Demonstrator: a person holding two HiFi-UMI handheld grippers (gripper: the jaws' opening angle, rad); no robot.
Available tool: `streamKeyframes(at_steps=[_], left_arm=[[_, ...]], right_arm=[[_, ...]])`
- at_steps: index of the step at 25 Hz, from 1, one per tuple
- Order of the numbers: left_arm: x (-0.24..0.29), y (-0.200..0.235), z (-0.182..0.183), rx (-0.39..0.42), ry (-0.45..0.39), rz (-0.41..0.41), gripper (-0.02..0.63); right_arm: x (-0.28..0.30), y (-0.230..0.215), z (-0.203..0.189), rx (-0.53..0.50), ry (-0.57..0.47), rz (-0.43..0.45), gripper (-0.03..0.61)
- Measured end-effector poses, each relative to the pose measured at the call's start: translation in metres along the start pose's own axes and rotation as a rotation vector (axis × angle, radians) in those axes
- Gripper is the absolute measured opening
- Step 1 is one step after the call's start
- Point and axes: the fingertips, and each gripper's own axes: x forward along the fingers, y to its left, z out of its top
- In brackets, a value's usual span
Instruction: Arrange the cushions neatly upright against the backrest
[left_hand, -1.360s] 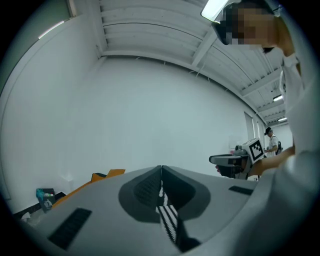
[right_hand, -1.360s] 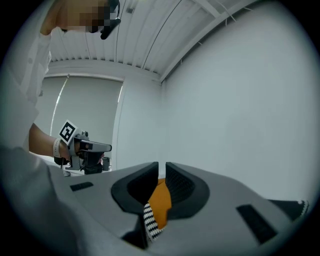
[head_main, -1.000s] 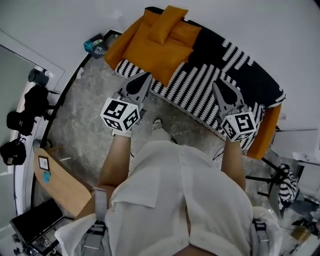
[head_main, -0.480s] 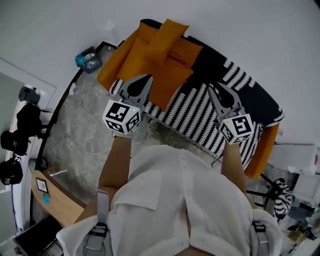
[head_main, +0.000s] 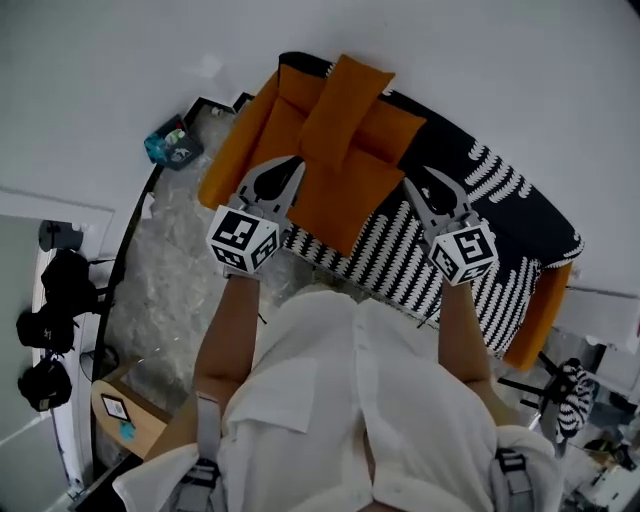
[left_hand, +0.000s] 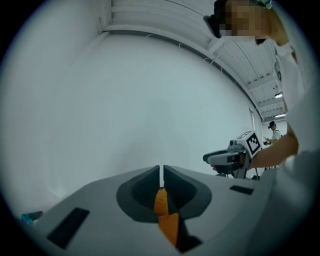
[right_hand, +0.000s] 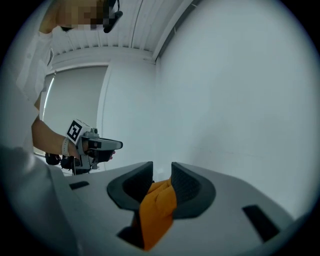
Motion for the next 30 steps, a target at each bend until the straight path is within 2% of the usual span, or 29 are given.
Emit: streamKeyframes(at_steps=[6, 12, 14, 19, 25, 30], left_arm=[[0.048, 0.044, -0.022, -0.011, 0.044, -0.040, 0.086], [0.093, 0.062, -0.050, -0.037, 0.103, -0.071, 0.160], [0.106, 0.068, -0.057, -0.050, 0.115, -0.069, 0.176], [0.130, 0.083, -0.081, -0.071, 0.155, -0.063, 0.196], [0.150, 0.097, -0.101, -0.090, 0.187, -0.060, 0.201], [0.155, 0.111, -0.113, -0.100, 0.213, -0.057, 0.201]], right_arm=[[0.074, -0.020, -0.038, 0.111, 0.077, 0.001, 0.171], [0.132, -0.048, -0.082, 0.292, 0.157, -0.022, 0.234], [0.150, -0.055, -0.099, 0.331, 0.186, -0.022, 0.235], [0.194, -0.070, -0.140, 0.391, 0.275, -0.041, 0.259], [0.235, -0.089, -0.187, 0.497, 0.373, -0.107, 0.266], [0.260, -0.097, -0.225, 0.647, 0.435, -0.162, 0.290]])
